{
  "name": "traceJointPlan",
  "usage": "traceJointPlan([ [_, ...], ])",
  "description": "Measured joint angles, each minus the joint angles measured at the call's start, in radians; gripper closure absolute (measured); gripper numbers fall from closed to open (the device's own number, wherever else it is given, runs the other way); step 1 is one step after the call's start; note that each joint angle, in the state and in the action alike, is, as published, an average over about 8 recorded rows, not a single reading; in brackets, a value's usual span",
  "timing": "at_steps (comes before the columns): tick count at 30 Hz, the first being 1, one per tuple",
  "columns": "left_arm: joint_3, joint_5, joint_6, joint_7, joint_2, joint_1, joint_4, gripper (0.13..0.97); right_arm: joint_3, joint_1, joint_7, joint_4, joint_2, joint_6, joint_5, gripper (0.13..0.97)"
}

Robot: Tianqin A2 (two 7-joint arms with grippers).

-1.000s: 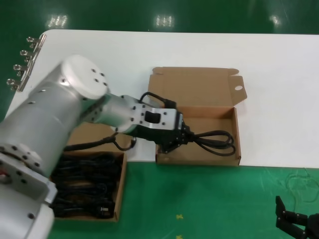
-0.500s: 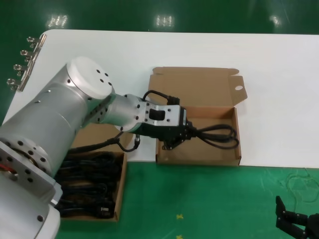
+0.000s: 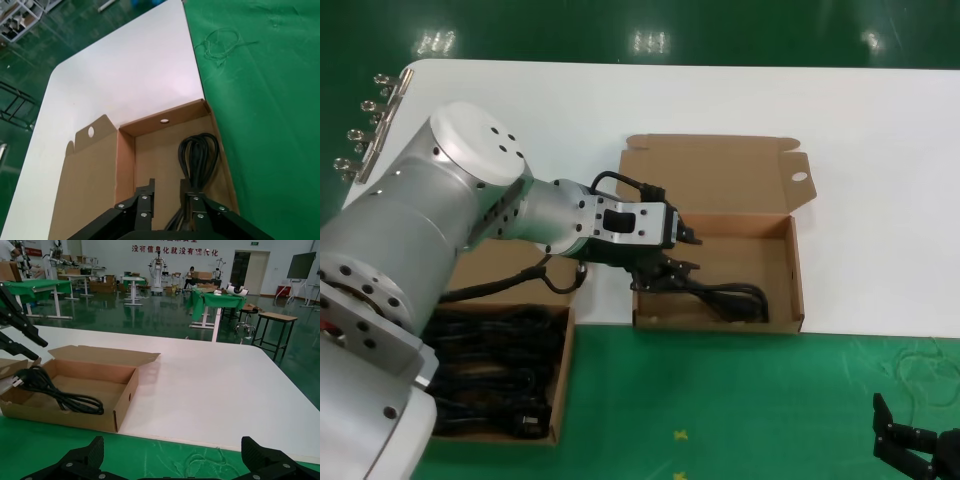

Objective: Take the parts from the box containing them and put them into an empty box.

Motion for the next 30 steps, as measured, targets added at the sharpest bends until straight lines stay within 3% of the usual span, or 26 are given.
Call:
traceJointPlan([
  [7,-0.062,0.009,0.036,0.030,-0.019,0.022,-0.033,0.796,0.000,0.000,0.000,0.000,0.000,0.000,0.000,0.129],
  [14,-0.137,-0.049,0.145,0.022,-0.107,0.134,-0.235,0.678,0.000,0.000,0.000,0.000,0.000,0.000,0.000,0.129],
  [17,-0.155,-0.077,0.175,0.024,-0.131,0.168,-0.285,0.639,0.000,0.000,0.000,0.000,0.000,0.000,0.000,0.129],
  [20,-0.158,-0.084,0.182,0.026,-0.136,0.176,-0.295,0.639,0.000,0.000,0.000,0.000,0.000,0.000,0.000,0.129],
  [25,-0.164,-0.087,0.173,0.020,-0.139,0.190,-0.308,0.505,0.000,0.000,0.000,0.000,0.000,0.000,0.000,0.129],
  [30,-0.184,-0.094,0.132,-0.006,-0.145,0.244,-0.355,0.404,0.000,0.000,0.000,0.000,0.000,0.000,0.000,0.129],
])
